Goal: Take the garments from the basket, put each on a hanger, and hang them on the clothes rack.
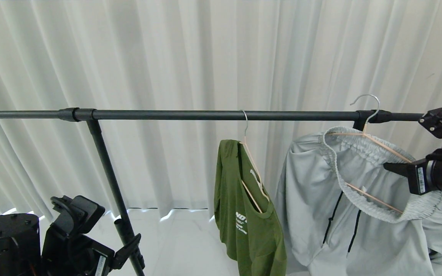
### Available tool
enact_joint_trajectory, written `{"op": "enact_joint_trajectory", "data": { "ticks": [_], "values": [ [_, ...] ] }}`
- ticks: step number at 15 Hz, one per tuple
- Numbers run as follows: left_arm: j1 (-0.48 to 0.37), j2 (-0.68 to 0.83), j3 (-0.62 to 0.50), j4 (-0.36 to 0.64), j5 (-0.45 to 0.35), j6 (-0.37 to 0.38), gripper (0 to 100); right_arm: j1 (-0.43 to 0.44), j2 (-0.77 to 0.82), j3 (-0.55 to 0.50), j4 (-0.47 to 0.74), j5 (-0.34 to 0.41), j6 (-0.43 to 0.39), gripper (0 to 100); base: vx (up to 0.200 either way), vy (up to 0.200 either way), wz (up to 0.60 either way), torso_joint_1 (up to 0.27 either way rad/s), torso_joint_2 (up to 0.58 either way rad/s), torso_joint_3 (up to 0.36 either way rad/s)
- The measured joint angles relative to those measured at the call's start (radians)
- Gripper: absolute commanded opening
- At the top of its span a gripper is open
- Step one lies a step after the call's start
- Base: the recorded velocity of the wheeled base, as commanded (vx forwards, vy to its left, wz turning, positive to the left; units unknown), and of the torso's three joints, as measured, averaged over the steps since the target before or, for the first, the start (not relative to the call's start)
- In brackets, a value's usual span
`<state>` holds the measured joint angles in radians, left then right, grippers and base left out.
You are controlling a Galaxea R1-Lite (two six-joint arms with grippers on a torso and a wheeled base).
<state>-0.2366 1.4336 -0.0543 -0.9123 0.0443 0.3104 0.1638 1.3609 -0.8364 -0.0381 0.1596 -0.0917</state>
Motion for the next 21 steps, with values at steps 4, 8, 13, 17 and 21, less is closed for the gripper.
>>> {"op": "enact_joint_trajectory", "data": {
  "ticks": [4,8,13,17,21],
  "values": [
    [-0.004,-0.01,0.004,-0.001,0.0,0.001,100,0.006,0.129,-0.086,-0.041,-0.003,0.001,0,0.0,0.0,0.0,0.0,0.0,0.0],
    [-0.014,-0.023,0.013,-0.001,0.0,0.001,100,0.009,0.247,-0.147,-0.067,-0.005,0.001,0,0.0,0.0,0.0,0.0,0.0,0.0],
    [-0.031,-0.035,0.021,-0.001,0.0,0.003,100,0.013,0.34,-0.177,-0.079,-0.009,0.002,0,0.0,0.0,0.0,0.0,0.0,0.0],
    [-0.035,-0.043,0.026,-0.001,0.0,0.004,100,0.016,0.355,-0.178,-0.092,-0.01,0.004,0,0.0,0.0,0.0,0.0,0.0,0.0],
    [-0.035,-0.048,0.027,-0.001,0.0,0.001,100,0.027,0.344,-0.167,-0.096,-0.013,0.007,100,0.0,0.0,0.0,0.0,0.0,0.0]
  ]
}}
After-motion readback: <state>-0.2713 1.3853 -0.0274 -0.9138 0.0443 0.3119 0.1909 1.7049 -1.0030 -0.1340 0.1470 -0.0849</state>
